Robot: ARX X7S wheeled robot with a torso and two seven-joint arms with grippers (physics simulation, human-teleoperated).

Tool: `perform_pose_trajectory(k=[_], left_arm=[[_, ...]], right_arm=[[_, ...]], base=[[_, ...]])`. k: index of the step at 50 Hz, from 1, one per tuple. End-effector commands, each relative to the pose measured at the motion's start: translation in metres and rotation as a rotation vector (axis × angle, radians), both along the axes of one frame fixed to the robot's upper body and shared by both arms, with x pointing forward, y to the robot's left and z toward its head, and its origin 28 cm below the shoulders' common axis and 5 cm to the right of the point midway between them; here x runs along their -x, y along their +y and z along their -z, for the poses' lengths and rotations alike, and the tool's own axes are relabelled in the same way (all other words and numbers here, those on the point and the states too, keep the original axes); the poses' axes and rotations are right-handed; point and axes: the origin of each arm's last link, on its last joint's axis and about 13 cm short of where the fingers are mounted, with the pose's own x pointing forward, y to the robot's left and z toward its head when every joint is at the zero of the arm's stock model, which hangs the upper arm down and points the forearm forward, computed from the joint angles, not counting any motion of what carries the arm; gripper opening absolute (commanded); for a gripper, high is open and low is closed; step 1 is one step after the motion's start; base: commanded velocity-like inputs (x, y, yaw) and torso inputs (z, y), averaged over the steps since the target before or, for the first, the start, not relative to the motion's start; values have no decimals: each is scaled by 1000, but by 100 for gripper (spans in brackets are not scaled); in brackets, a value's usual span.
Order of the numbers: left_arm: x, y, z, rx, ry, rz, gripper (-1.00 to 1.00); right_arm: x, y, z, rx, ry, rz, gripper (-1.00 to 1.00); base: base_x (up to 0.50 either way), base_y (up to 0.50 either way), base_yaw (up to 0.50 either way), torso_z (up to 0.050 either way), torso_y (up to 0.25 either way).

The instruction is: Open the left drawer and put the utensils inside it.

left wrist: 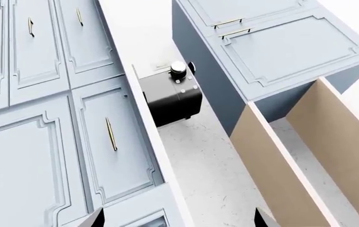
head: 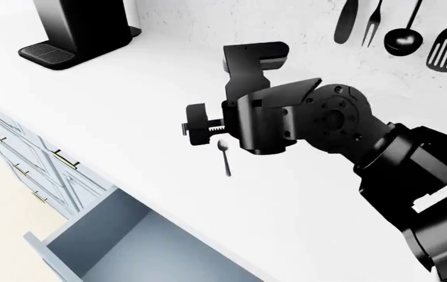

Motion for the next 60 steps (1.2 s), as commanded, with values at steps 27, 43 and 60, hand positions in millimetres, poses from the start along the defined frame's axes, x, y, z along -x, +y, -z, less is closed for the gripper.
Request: perform_pose_trajectory(k=[27, 43, 60], left_arm=[[-2, -1, 5, 3, 14, -1, 100], [-4, 0, 6, 3, 21, -1, 100], [-4, -1, 7, 3, 22, 1, 100]], right_arm=[[-28, -6, 45, -6, 81, -33, 100], [-32, -9, 66, -27, 131, -46, 100], [-40, -13, 74, -48, 150, -65, 100]], base=[[0, 0, 0, 0, 0], [0, 0, 0, 0, 0], [0, 0, 0, 0, 0]])
